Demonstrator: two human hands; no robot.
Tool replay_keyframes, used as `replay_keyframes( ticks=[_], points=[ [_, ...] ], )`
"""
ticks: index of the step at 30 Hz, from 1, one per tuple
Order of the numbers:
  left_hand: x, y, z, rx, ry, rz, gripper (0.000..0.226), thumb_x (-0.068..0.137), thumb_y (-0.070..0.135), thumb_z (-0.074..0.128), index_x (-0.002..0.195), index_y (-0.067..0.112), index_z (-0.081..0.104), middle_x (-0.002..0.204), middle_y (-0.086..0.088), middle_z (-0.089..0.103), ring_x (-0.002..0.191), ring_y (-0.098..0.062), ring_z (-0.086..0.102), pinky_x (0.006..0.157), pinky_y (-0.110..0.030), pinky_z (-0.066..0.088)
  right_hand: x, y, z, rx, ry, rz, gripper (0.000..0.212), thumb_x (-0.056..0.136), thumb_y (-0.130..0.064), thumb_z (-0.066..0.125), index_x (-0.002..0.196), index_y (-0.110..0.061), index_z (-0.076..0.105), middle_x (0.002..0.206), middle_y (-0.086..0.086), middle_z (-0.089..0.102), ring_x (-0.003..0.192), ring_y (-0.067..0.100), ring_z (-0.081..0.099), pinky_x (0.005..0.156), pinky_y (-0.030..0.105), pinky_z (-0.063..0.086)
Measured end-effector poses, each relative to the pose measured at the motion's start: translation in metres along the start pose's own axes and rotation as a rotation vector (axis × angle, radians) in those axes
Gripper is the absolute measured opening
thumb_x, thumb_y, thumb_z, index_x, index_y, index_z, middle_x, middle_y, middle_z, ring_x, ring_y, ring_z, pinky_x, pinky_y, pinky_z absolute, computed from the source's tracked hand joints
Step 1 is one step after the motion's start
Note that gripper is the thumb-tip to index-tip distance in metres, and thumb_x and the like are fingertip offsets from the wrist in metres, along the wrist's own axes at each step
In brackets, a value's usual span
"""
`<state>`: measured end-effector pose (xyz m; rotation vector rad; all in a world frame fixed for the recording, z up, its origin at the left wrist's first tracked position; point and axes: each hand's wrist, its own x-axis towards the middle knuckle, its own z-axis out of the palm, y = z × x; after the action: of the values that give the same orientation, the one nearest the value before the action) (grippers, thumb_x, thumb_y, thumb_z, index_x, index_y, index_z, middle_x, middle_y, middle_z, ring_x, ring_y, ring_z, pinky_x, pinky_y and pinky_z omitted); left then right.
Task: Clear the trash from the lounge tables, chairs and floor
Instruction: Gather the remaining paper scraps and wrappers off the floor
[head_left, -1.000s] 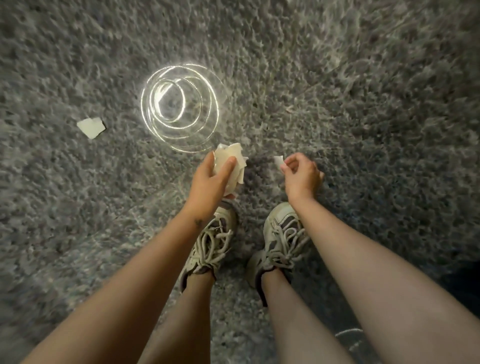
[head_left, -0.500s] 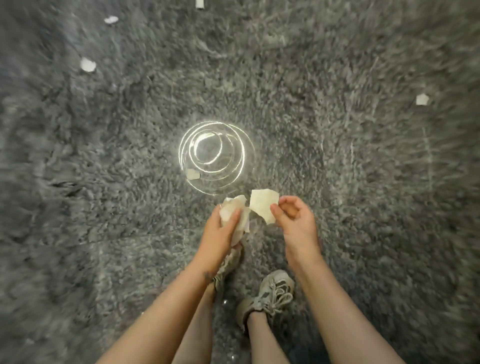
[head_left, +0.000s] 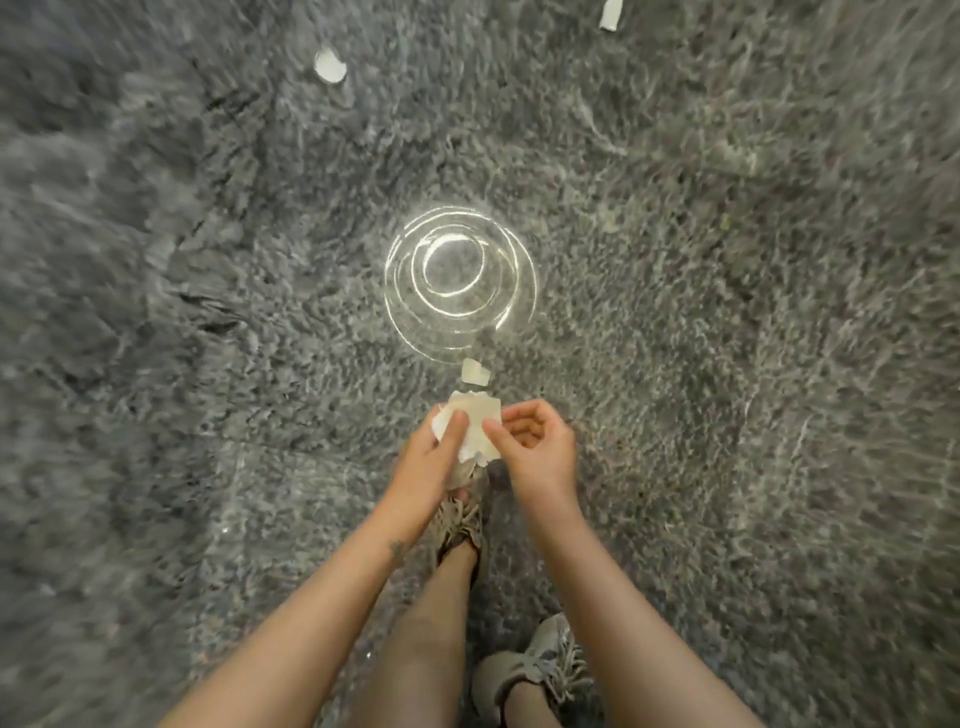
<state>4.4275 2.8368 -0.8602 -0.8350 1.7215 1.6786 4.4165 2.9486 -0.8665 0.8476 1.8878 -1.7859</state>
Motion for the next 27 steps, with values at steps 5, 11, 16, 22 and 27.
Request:
replay_keyframes(
  ticks=[5,11,16,22,27],
  points=[
    [0.038,0.004,-0.035,0.047,0.070,0.041,0.011,0.093,0.030,0.052,0.103,0.034,0.056,0.088,0.000,0.066,0.071,-0.012,0.062,0.053,-0.026,0.046,0.043,-0.011,0.036,-0.137,-0.202,-0.039,0.018,0.078,-0.004,0.071,0.070,-0.013,0.057,0.066,-0.001,0.059,0.055,-0.004,0.053,0.056,0.010,0.045],
    [0.088,-0.033,-0.050,-0.084,0.269,-0.005,0.014,0.095,0.024,0.050,0.104,0.018,0.059,0.075,0.002,0.063,0.051,-0.002,0.059,0.037,-0.019,0.043,0.122,0.051,0.037,-0.416,-0.021,0.037,0.008,0.082,-0.014,0.068,0.083,-0.013,0.060,0.077,0.000,0.060,0.074,0.015,0.057,0.072,0.033,0.053],
    [0.139,-0.081,-0.044,-0.171,0.370,0.002,0.021,0.096,0.025,0.047,0.111,0.014,0.056,0.079,0.004,0.062,0.052,0.001,0.058,0.038,-0.019,0.043,0.194,0.128,0.043,-0.749,-0.028,0.023,0.019,0.080,-0.021,0.069,0.095,-0.018,0.059,0.094,-0.001,0.063,0.092,0.020,0.059,0.087,0.045,0.048],
    [0.170,-0.126,-0.037,-0.238,0.433,-0.039,0.025,0.097,0.023,0.045,0.116,0.008,0.054,0.080,-0.001,0.060,0.050,0.000,0.057,0.038,-0.018,0.045,0.242,0.193,0.067,-1.106,-0.048,-0.092,0.044,0.079,-0.032,0.070,0.116,-0.017,0.051,0.123,0.002,0.054,0.118,0.023,0.045,0.101,0.040,0.030],
    [0.165,-0.138,-0.039,-0.244,0.444,-0.041,0.019,0.097,0.022,0.045,0.109,0.012,0.055,0.076,0.001,0.060,0.050,0.001,0.058,0.038,-0.018,0.046,0.246,0.206,0.072,-1.205,-0.018,-0.116,0.014,0.085,-0.022,0.065,0.097,-0.020,0.058,0.114,0.001,0.061,0.113,0.023,0.046,0.100,0.038,0.025]
  ],
)
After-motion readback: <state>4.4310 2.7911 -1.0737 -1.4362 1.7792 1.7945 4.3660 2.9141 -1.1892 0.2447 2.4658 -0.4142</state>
